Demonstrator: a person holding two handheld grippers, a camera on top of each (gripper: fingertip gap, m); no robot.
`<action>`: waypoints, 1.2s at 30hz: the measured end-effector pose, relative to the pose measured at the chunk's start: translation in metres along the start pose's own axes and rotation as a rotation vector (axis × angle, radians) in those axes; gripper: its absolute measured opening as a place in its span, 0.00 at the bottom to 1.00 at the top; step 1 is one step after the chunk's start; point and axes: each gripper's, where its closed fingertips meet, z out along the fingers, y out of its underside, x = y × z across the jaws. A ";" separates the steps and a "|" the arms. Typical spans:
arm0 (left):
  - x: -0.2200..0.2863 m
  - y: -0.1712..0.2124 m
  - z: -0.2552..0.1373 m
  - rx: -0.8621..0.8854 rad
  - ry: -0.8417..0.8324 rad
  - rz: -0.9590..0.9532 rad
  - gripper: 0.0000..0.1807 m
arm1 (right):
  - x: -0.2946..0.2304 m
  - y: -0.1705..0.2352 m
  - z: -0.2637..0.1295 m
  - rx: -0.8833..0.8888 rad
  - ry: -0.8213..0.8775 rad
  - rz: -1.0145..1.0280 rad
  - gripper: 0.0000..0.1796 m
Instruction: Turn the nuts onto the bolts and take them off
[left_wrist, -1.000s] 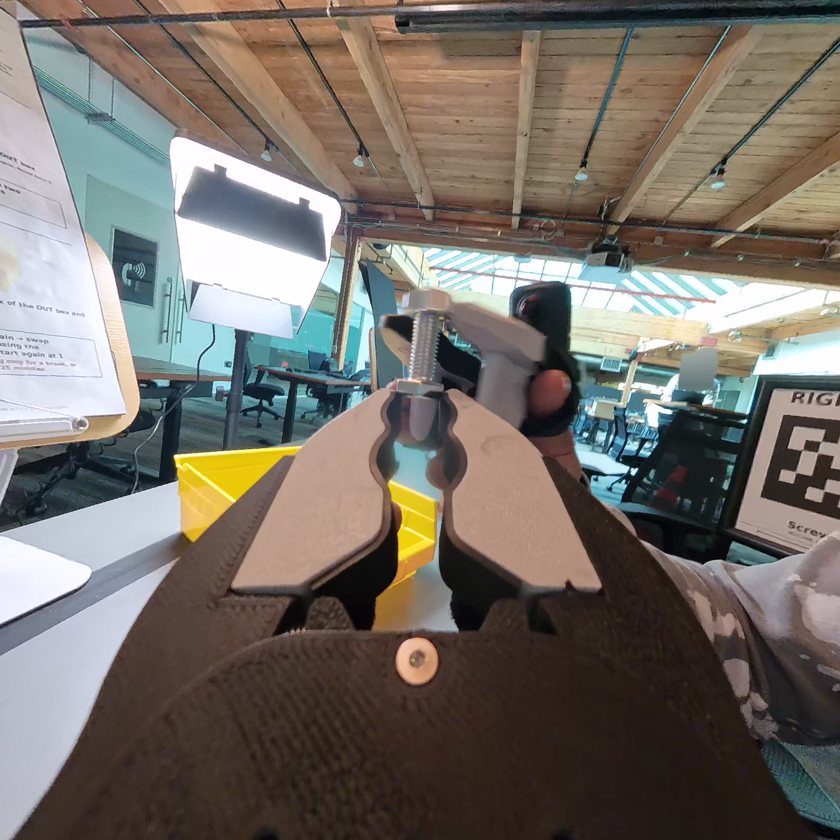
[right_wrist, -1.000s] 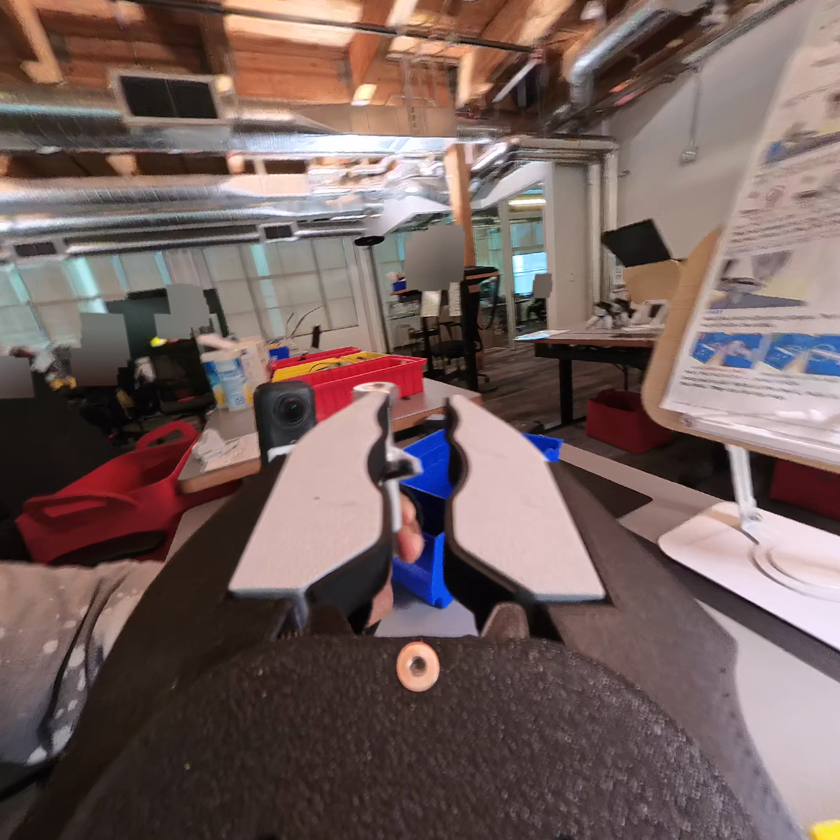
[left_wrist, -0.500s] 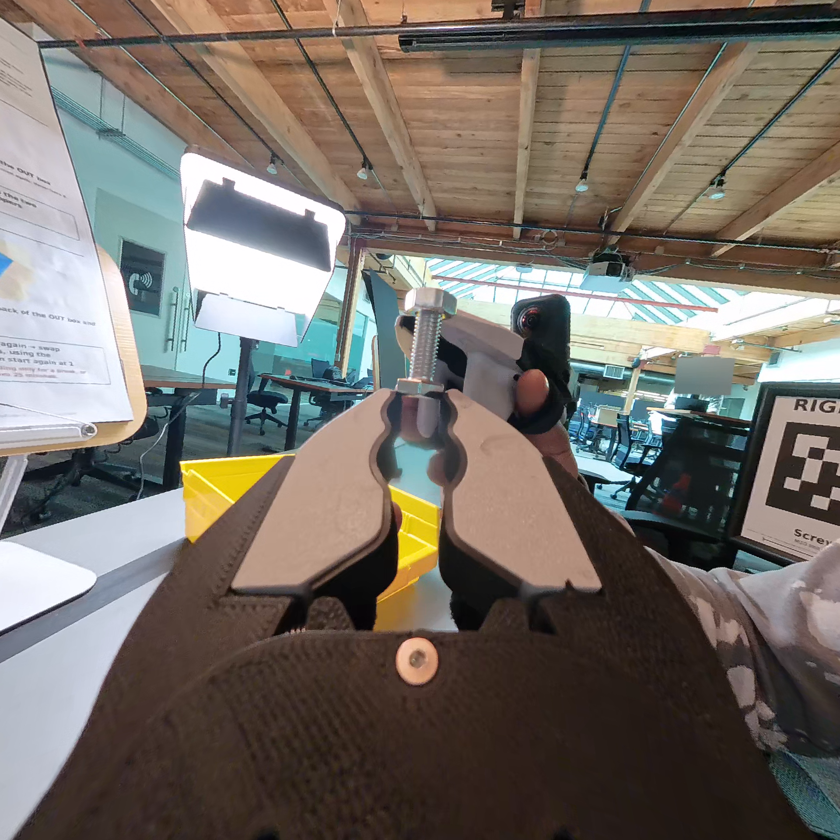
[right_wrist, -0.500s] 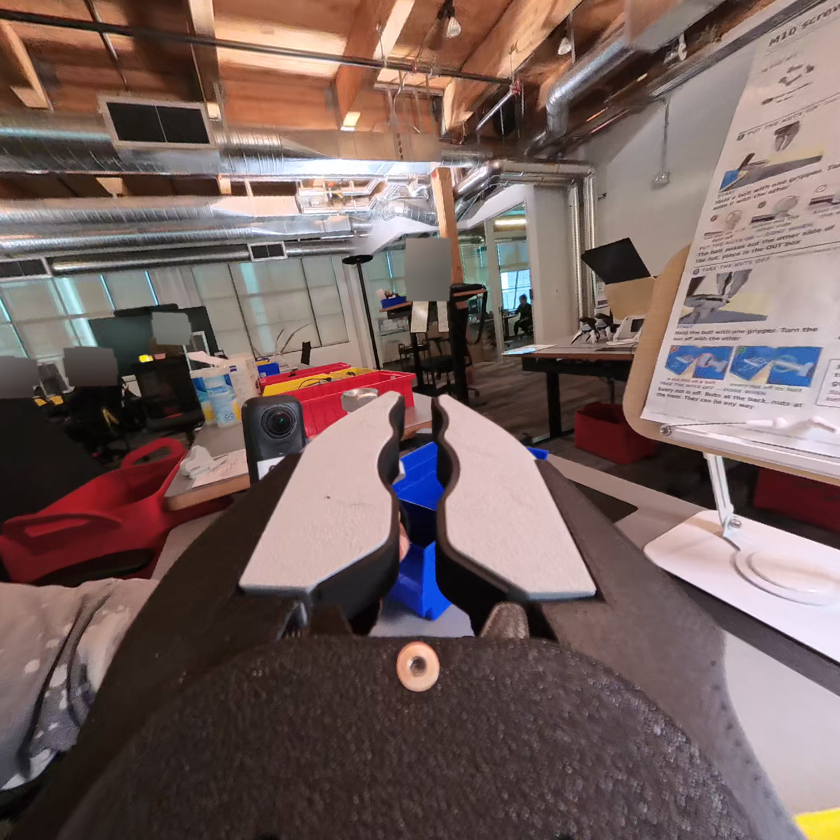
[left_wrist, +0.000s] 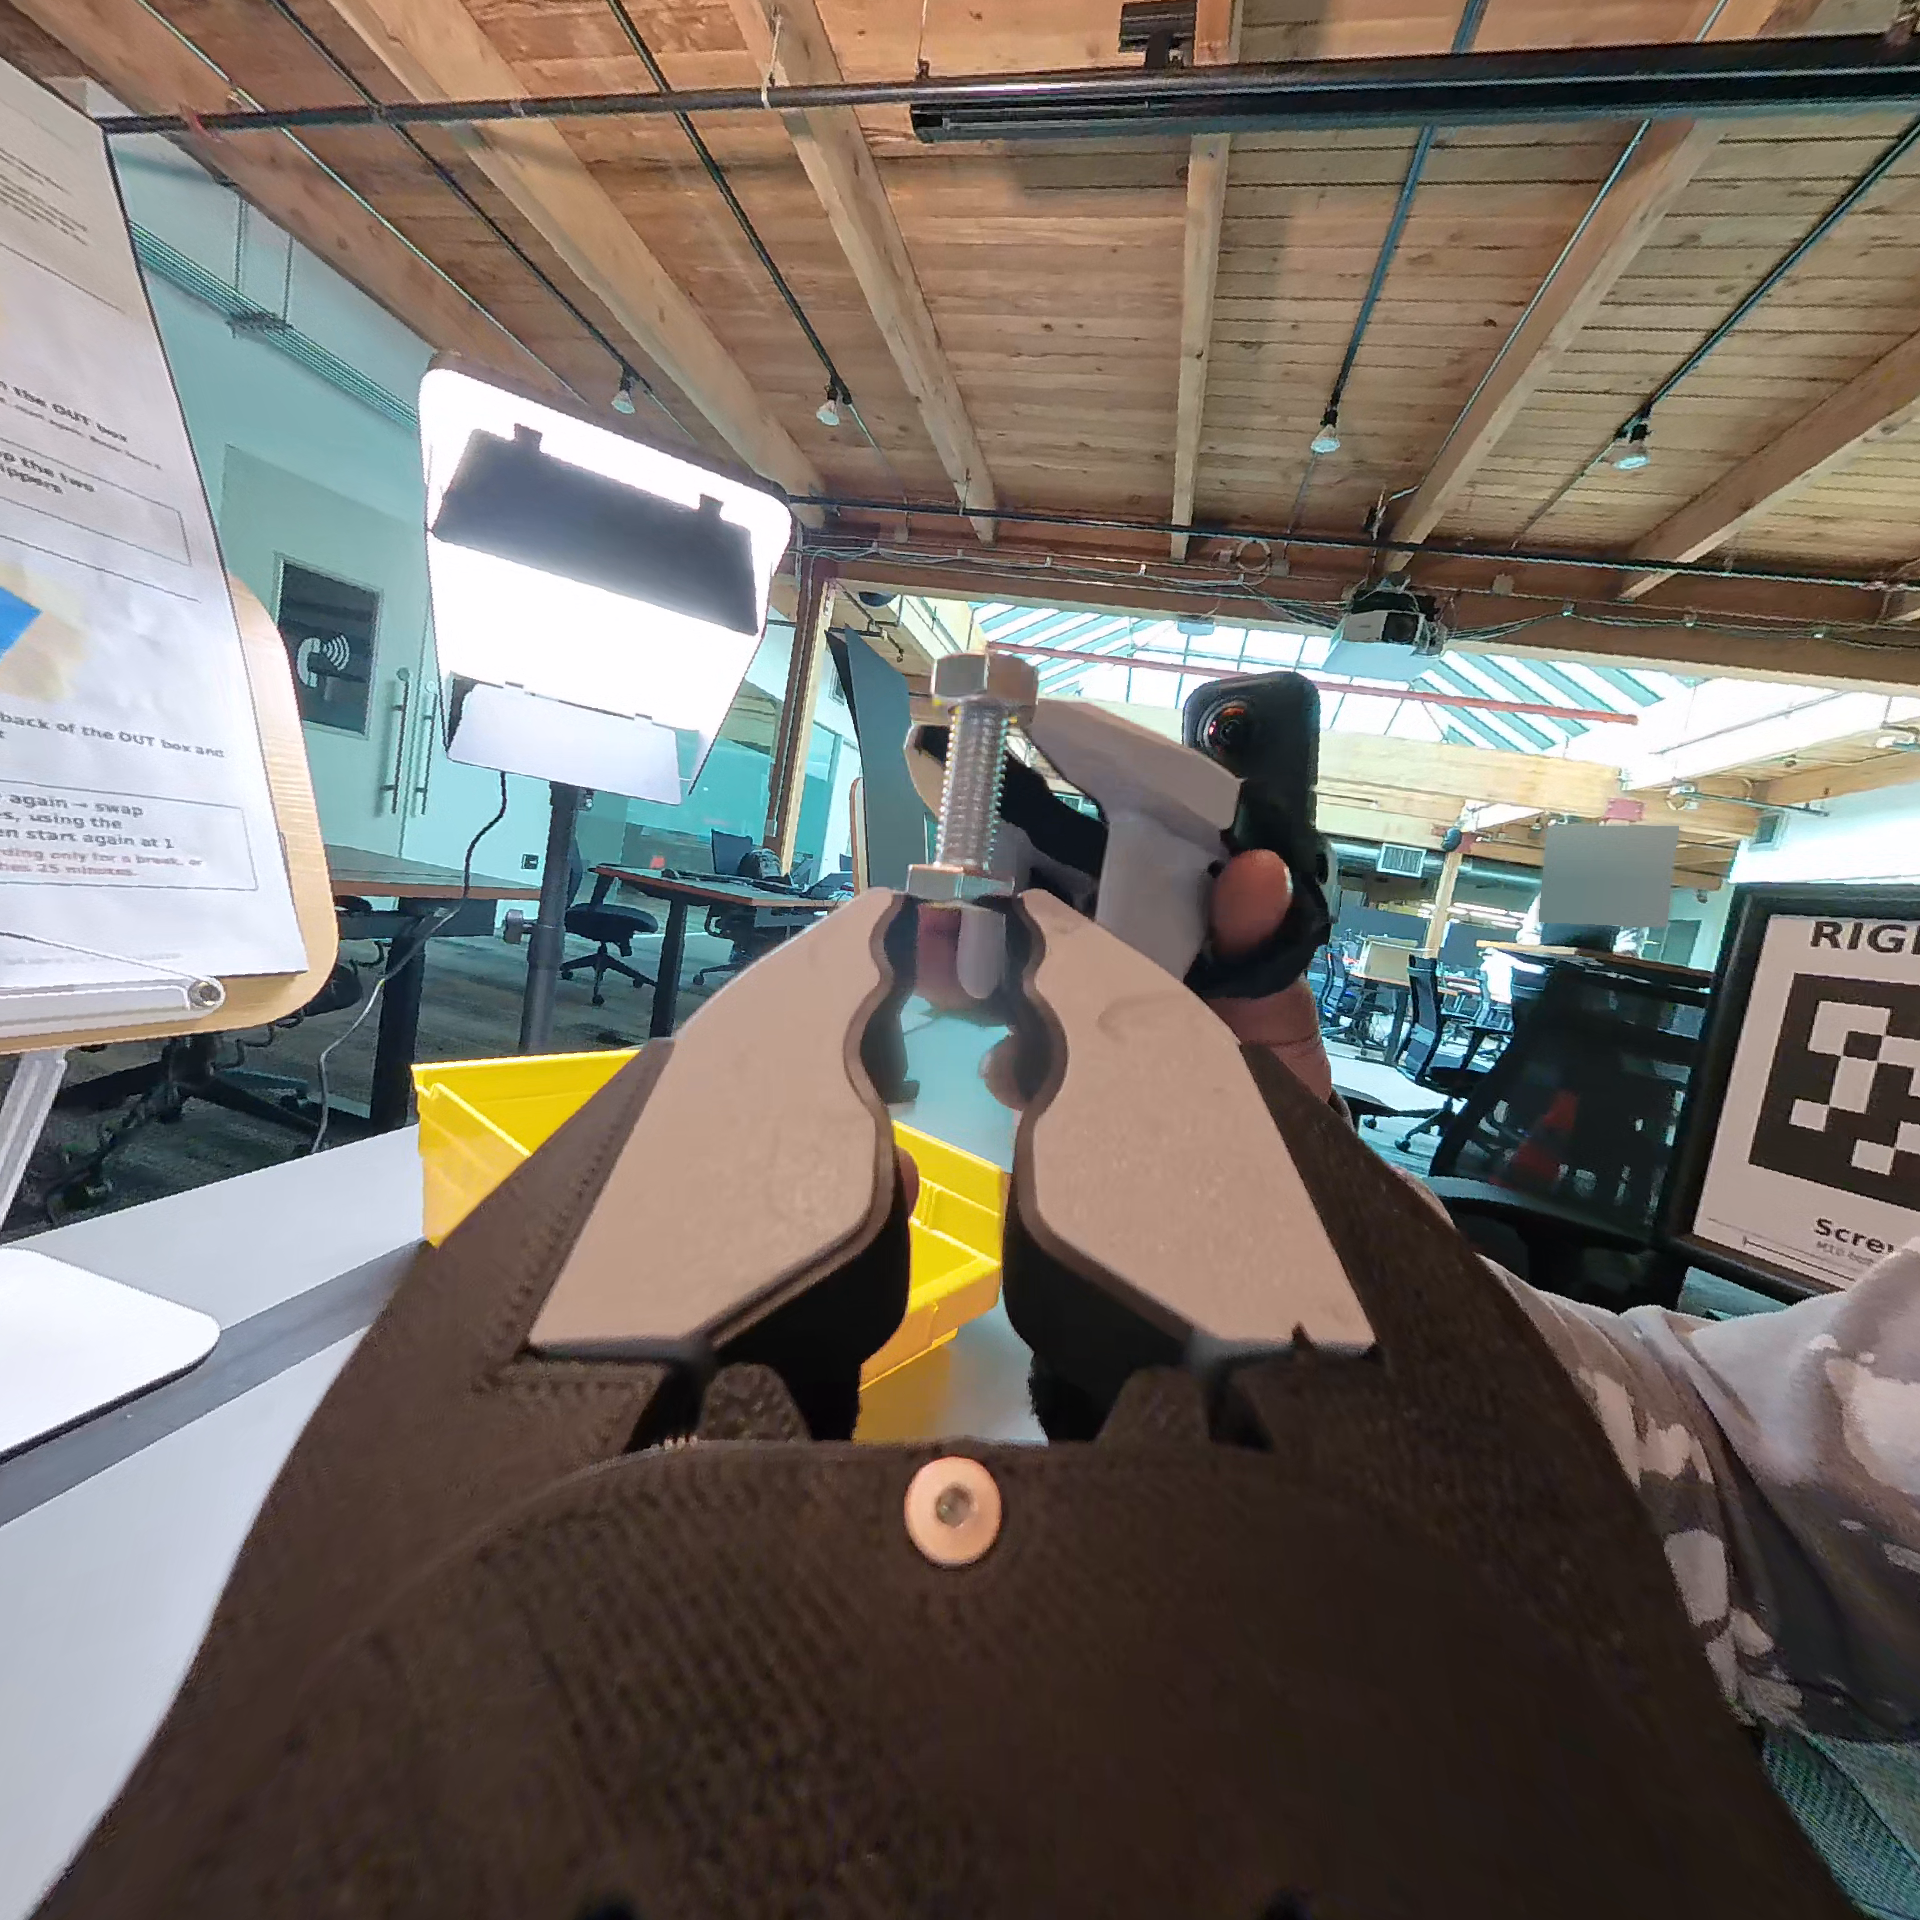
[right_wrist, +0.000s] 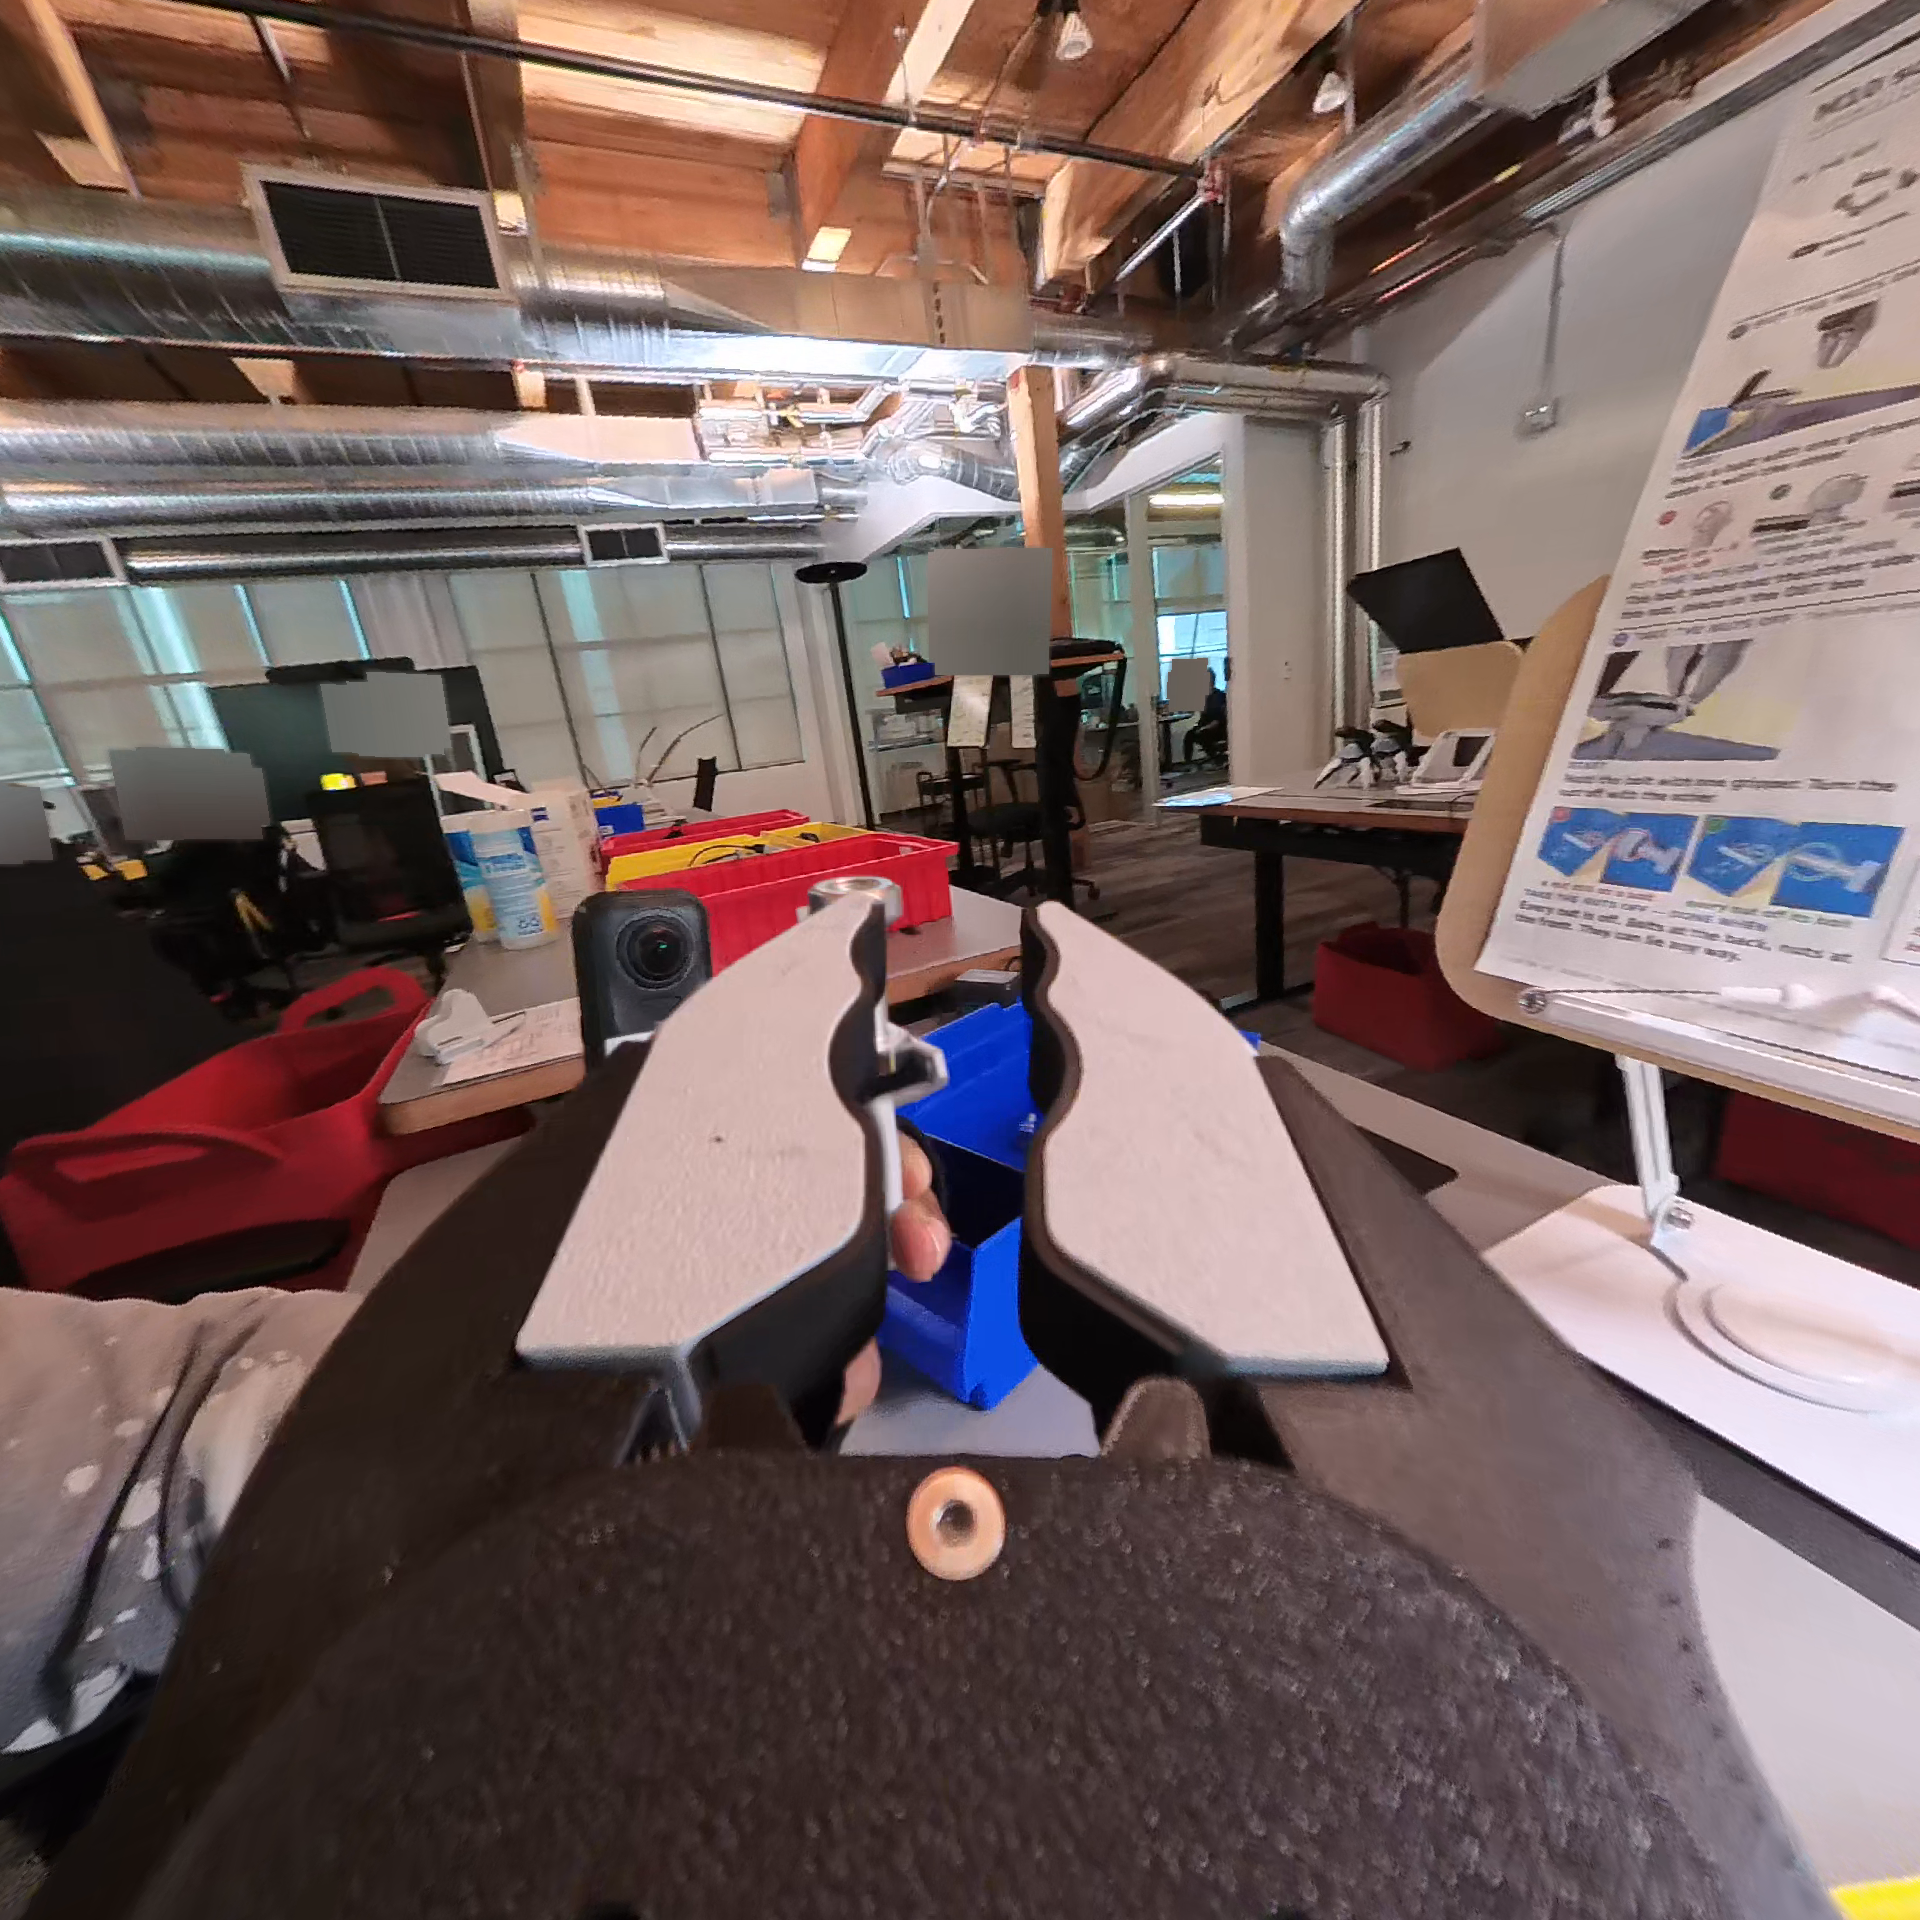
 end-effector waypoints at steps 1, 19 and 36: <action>0.001 0.001 0.000 -0.003 0.002 0.000 0.09 | -0.003 0.001 0.001 -0.001 -0.011 -0.001 0.15; 0.007 0.007 0.003 -0.014 0.024 0.007 0.09 | -0.016 0.010 0.009 -0.028 -0.058 -0.013 0.17; 0.005 -0.001 0.000 0.020 0.029 -0.001 0.10 | -0.002 -0.004 -0.001 0.028 -0.010 0.004 0.06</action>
